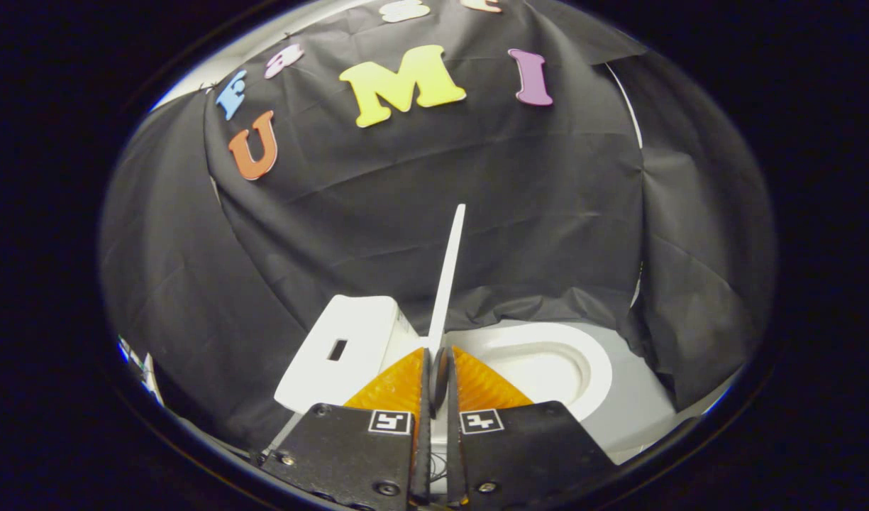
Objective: Open the toilet lid.
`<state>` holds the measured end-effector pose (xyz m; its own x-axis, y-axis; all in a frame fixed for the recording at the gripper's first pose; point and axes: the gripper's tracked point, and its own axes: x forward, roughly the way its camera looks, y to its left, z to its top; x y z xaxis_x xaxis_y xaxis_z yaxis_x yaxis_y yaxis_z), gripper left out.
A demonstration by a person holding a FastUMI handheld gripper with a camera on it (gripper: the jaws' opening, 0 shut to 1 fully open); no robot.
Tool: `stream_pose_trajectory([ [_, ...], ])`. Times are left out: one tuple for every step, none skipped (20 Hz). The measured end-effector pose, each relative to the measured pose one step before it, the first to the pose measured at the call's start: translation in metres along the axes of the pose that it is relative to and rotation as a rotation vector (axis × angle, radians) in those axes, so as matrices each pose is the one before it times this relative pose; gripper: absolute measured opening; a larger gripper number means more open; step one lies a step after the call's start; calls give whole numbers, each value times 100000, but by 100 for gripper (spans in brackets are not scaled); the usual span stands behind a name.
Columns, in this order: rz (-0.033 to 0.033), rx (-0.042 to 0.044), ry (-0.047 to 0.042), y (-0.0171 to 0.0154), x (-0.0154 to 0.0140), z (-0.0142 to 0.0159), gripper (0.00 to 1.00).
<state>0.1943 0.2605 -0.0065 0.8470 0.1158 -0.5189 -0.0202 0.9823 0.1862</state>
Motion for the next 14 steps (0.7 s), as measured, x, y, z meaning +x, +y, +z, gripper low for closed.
stream_pose_trajectory([
  [244,-1321,-283,708,52,-108,12],
  [76,-1046,-203,585,13,-1,12],
  [75,-1457,-279,533,159,103,12],
  [-31,-1695,-192,742,97,287,12],
  [-218,-1381,-115,871,219,264,13],
  [-352,-1678,-49,751,41,20,13],
  [-544,-1451,8,609,153,-36,13],
  [-518,-2089,-254,667,77,-21,13],
  [-598,-1130,-338,490,27,-141,12],
  [-461,-684,-197,626,61,84,13],
  [-182,-540,120,684,7,129,12],
  [-106,-696,340,554,-45,-67,12],
  [-319,-901,229,551,147,29,12],
  [-285,-1134,196,576,24,6,13],
])
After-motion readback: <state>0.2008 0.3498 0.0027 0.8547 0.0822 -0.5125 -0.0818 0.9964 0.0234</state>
